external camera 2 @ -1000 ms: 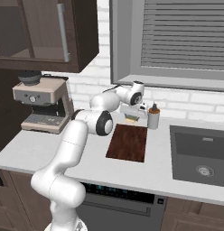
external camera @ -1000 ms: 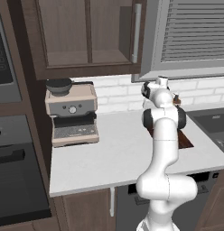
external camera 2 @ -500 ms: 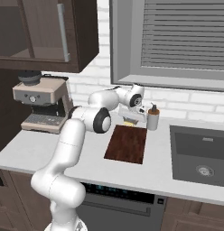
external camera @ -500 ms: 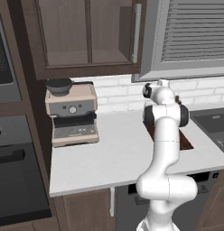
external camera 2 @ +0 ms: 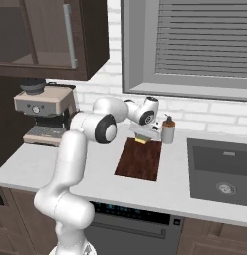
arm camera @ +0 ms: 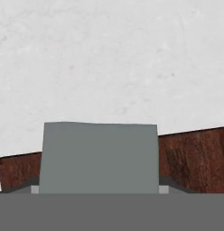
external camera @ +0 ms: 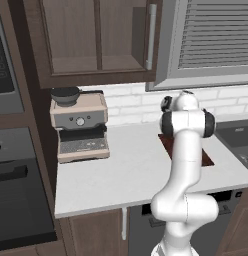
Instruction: Pick up the sponge from the counter and clean the cutting board by briefly scrubbing or pressing down on the cutting board. Once finished, release the sponge.
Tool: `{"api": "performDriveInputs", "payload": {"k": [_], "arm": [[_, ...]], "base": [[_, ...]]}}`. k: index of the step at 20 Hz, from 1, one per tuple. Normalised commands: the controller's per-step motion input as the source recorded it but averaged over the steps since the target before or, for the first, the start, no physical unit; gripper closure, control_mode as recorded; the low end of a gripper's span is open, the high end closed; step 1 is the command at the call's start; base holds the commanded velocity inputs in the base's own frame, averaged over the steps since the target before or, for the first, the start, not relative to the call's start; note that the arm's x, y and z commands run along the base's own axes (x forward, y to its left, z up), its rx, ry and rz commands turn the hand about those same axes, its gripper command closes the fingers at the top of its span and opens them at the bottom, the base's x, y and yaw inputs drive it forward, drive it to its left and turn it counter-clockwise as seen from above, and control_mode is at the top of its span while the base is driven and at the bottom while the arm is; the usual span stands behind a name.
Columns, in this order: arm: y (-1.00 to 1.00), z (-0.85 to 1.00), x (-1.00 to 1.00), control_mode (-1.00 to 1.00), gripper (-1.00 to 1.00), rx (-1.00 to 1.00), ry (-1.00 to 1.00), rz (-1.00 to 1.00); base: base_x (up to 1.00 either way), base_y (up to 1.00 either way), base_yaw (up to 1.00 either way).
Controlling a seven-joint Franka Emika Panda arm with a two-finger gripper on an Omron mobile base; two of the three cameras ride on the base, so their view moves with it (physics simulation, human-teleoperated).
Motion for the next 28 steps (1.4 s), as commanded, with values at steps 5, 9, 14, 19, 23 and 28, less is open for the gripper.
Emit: {"api": "performDriveInputs", "payload": {"k": [5,9,14,19,23,28], "arm": [[0.00,0.00,-0.34,-1.00,1.00,0.00,-0.07,-0.01],[0.00,-0.07,-0.24,-1.00,1.00,0.00,-0.01,0.00],[0.01,-0.21,-0.14,-1.00,1.00,0.00,-0.03,0.00],[0.00,-0.36,-0.17,-1.00,1.00,0.00,-0.10,0.00],[0.00,-0.52,-0.31,-1.00,1.00,0.00,-0.11,0.00],[0.00,-0.65,-0.30,-1.00,1.00,0.00,-0.13,0.00]], "base": [[0.00,0.00,0.00],[0.00,0.00,0.00],[0.00,0.00,0.00],[0.00,0.00,0.00],[0.00,0.00,0.00],[0.00,0.00,0.00]]}}
